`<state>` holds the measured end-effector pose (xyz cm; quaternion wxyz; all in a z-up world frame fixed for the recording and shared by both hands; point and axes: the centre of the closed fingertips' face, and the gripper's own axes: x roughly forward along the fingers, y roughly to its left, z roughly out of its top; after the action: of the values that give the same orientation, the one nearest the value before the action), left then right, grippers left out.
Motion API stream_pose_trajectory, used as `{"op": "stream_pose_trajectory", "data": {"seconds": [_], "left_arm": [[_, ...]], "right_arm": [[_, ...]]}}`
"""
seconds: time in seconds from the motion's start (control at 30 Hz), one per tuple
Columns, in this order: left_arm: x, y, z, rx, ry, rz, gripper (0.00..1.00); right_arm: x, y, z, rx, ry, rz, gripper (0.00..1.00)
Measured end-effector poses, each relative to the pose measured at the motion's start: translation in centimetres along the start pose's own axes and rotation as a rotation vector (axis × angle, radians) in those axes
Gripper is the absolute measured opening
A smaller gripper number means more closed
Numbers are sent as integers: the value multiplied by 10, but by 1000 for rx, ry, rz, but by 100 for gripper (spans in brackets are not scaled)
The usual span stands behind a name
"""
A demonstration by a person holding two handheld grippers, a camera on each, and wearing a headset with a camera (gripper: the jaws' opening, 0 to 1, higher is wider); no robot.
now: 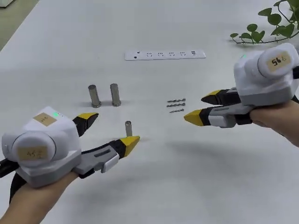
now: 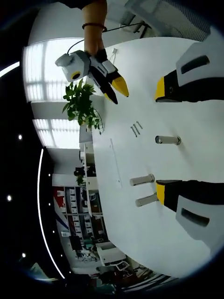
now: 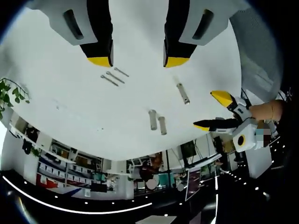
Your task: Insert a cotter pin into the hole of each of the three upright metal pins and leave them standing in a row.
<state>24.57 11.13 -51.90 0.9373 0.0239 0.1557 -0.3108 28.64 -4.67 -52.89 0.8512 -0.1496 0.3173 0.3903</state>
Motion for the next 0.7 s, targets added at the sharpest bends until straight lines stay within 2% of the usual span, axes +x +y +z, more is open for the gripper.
{"op": "stream_pose_trajectory", "data": {"seconds": [0.07,0.13,0.2,0.37,0.47,0.5,0.6,0.7], "left_arm": [[-1,-2,1,-13,-8,-20,67],[-1,-4,2,-4,-15,-21,69],[-1,-4,0,6,-13,-14,69],[-2,-7,-3,28,-4,-19,69],[-2,-5,-4,37,4,-13,70],[-2,-5,-5,49,10,-15,71],[-2,-3,-8,56,23,-7,72],[-3,-2,-11,62,41,-5,73]], "right_arm": [[3,-2,1,-8,24,25,38],[8,-7,2,-41,39,34,38],[12,-13,-1,-63,81,38,34],[25,-20,-2,-134,132,63,27],[32,-21,-4,-177,151,83,24],[38,-22,-8,-197,182,98,23],[48,-24,-11,-219,212,114,21],[56,-28,-18,-275,269,125,19]]}}
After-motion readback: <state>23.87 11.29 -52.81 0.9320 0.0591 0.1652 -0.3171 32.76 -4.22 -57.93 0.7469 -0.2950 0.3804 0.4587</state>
